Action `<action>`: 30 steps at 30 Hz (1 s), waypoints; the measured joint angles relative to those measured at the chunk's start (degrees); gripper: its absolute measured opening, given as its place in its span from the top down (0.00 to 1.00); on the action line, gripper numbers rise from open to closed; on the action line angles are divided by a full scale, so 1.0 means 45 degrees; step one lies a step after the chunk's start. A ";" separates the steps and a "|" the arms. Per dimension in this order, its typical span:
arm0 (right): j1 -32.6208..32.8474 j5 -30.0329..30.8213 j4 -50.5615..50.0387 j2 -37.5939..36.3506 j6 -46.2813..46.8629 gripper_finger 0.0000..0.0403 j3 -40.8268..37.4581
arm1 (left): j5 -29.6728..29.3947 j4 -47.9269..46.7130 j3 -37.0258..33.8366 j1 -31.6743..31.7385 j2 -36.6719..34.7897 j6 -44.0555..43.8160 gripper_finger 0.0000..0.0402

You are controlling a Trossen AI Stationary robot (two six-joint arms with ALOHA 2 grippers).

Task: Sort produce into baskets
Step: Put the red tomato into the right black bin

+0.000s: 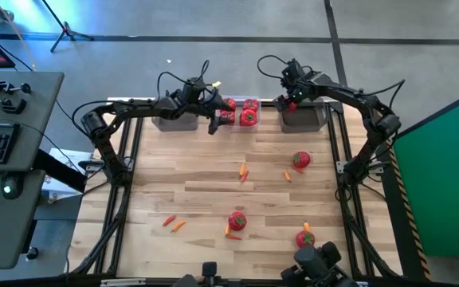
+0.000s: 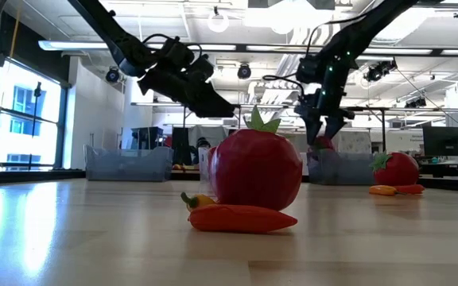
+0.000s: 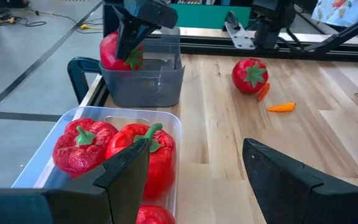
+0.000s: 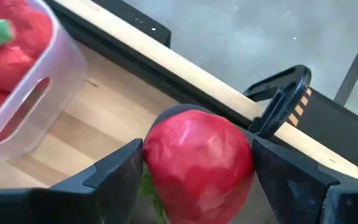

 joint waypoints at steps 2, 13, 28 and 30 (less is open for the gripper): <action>-0.0031 0.0128 0.0054 0.0000 0.0241 0.29 -0.0250 | -0.0265 -0.0001 0.0000 -0.0058 0.0000 -0.0002 0.39; -0.0018 0.0217 0.2018 0.0005 0.2107 0.29 -0.2197 | -0.0350 -0.0030 0.0000 -0.0391 -0.0004 0.0102 0.39; 0.0761 0.0998 0.0928 -0.0049 0.1708 0.19 -0.1096 | -0.0468 -0.0610 0.0005 -0.0415 -0.0002 0.0486 0.39; 0.0928 0.0923 0.0417 -0.0247 0.1466 0.21 -0.0611 | -0.0501 -0.0607 0.0005 -0.0415 -0.0003 0.0629 0.39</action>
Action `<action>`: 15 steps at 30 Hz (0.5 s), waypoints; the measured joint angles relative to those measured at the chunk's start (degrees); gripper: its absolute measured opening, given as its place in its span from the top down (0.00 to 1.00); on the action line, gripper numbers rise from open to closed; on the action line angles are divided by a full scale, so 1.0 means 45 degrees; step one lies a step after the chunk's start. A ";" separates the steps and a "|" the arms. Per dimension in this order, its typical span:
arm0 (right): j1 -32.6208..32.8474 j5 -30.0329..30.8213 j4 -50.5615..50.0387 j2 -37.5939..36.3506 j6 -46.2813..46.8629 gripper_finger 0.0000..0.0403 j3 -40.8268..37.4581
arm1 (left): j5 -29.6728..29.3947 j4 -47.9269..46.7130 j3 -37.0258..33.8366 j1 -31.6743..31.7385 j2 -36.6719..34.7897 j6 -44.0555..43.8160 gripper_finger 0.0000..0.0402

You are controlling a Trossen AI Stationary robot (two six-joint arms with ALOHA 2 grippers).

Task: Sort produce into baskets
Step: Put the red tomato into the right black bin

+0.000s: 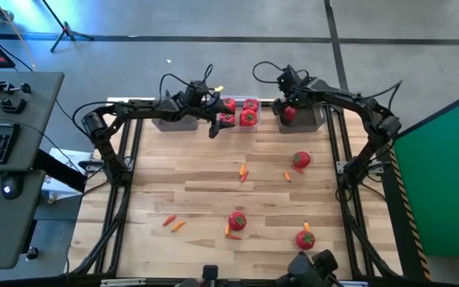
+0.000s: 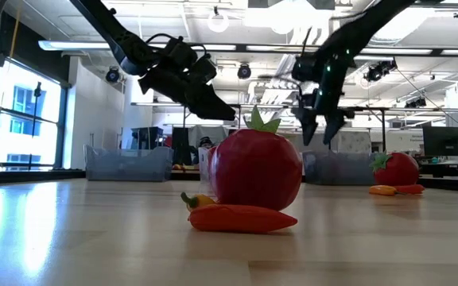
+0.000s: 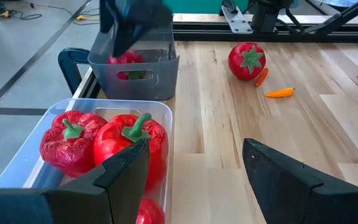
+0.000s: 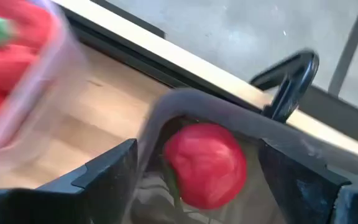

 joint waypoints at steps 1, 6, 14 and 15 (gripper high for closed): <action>0.0059 -0.0139 -0.0235 -0.0166 -0.0131 0.23 0.0147 | -0.0006 0.0004 0.0000 0.0006 -0.0001 0.0038 0.39; 0.0335 0.0203 -0.1934 -0.0627 -0.0397 0.48 0.0152 | -0.0039 0.0018 0.0000 0.0034 0.0001 0.0056 0.39; 0.0033 0.0478 -0.3088 -0.0389 -0.0746 0.97 0.0151 | -0.0036 0.0027 0.0000 0.0034 0.0003 0.0142 0.39; -0.0073 0.0512 -0.3291 -0.0326 -0.0746 0.96 0.0151 | -0.0034 0.0029 0.0000 0.0034 -0.0001 0.0144 0.39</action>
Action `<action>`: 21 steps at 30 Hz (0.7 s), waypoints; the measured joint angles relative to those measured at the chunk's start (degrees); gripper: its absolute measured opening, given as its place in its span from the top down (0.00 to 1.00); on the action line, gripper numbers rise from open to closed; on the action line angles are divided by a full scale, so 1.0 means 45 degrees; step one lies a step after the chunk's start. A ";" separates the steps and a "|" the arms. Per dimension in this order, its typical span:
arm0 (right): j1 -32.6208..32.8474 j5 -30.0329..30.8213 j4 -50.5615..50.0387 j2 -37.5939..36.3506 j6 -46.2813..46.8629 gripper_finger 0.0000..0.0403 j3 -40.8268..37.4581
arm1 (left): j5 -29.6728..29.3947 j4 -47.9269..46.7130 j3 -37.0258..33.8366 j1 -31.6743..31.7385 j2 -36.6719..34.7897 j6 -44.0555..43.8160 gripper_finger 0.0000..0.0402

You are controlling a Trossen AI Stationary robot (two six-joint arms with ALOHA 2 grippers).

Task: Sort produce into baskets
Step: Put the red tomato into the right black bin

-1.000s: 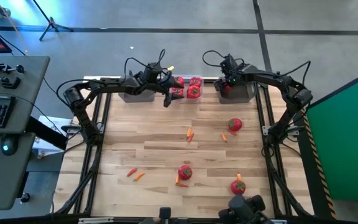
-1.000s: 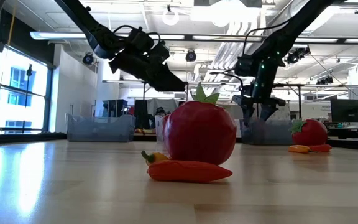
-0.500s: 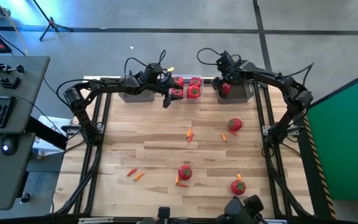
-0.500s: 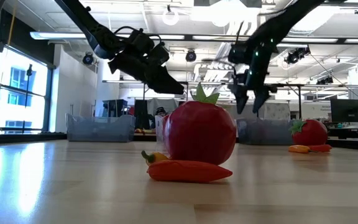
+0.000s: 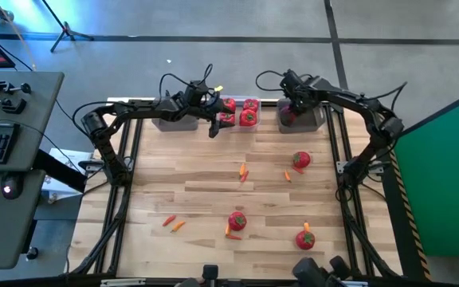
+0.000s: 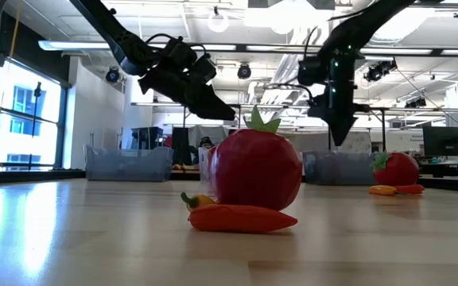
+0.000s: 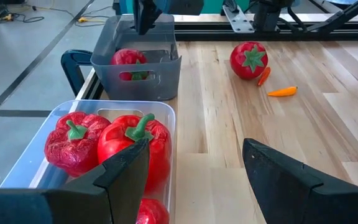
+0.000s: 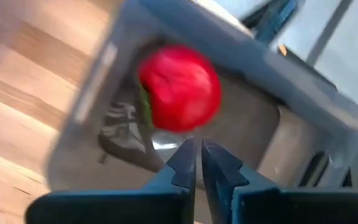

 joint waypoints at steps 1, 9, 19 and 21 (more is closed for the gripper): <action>-0.0107 0.0019 -0.0213 0.0105 0.0014 0.94 0.0000 | 0.0000 -0.0001 0.0000 0.0000 0.0000 0.0000 0.39; -0.0676 -0.0424 0.1001 0.0700 -0.0216 0.98 -0.1205 | 0.0000 0.0004 0.0000 0.0000 0.0002 0.0008 0.39; -0.0800 -0.2014 0.3711 0.0632 0.0209 1.00 -0.2293 | -0.0550 0.0008 0.0000 0.0000 0.0001 0.0015 0.39; -0.0803 -0.2086 0.3744 0.0623 0.0219 1.00 -0.2263 | -0.0554 0.0008 0.0000 0.0010 0.0004 0.0015 0.39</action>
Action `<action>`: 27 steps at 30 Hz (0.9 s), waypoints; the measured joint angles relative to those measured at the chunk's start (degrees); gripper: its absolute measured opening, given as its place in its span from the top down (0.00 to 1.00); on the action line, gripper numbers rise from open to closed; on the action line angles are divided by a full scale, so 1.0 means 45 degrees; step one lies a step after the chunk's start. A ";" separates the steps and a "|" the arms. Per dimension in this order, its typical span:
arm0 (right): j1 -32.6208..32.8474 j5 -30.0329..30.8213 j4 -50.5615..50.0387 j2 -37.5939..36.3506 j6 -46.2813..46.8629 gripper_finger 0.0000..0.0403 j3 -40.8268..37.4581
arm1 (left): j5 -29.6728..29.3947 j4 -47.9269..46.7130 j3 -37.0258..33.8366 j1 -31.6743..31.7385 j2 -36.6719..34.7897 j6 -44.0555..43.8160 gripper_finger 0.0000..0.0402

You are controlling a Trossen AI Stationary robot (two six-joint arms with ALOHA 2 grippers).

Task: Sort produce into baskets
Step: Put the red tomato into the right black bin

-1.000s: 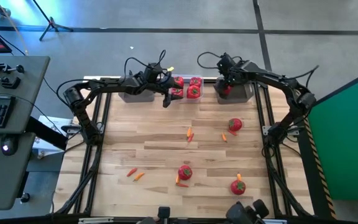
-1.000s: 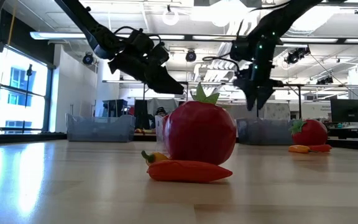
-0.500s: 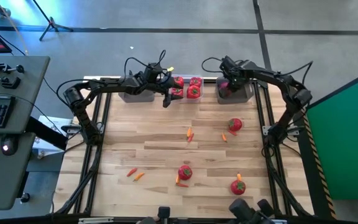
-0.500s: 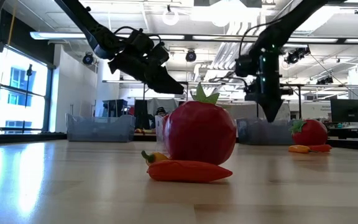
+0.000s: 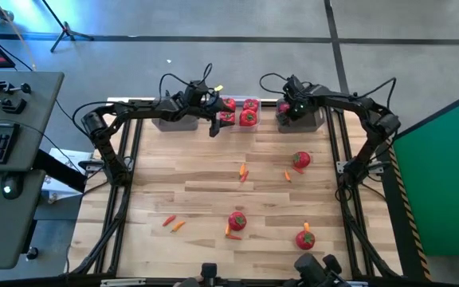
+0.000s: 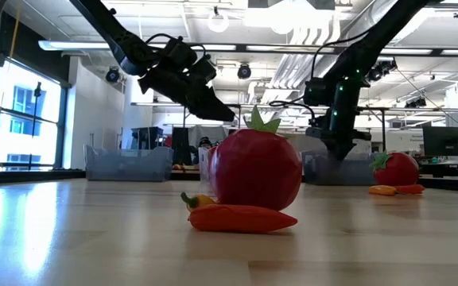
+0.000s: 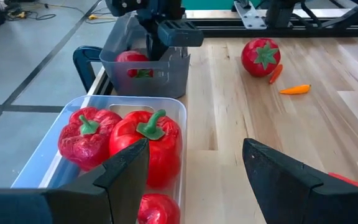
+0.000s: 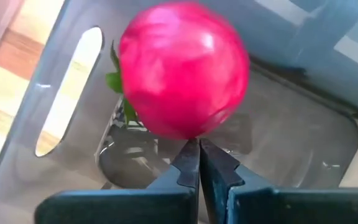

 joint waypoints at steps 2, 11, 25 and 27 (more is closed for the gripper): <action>-0.0002 -0.0028 -0.0034 -0.0098 -0.0051 1.00 0.0122 | 0.0005 0.0000 0.0000 0.0000 -0.0002 0.0000 0.39; 0.0517 0.0377 -0.0166 -0.2417 -0.0117 1.00 0.0275 | -0.0131 -0.0002 0.0000 0.0000 -0.0002 -0.0423 0.39; 0.5256 0.0644 -0.0044 -0.7201 0.2352 1.00 -0.3134 | 0.0110 0.0860 0.0005 -0.0107 0.0053 -0.1112 0.50; 0.5968 0.0651 -0.1179 -0.7661 0.2880 1.00 -0.2910 | 0.0112 0.0846 0.0005 -0.0107 0.0058 -0.1129 0.51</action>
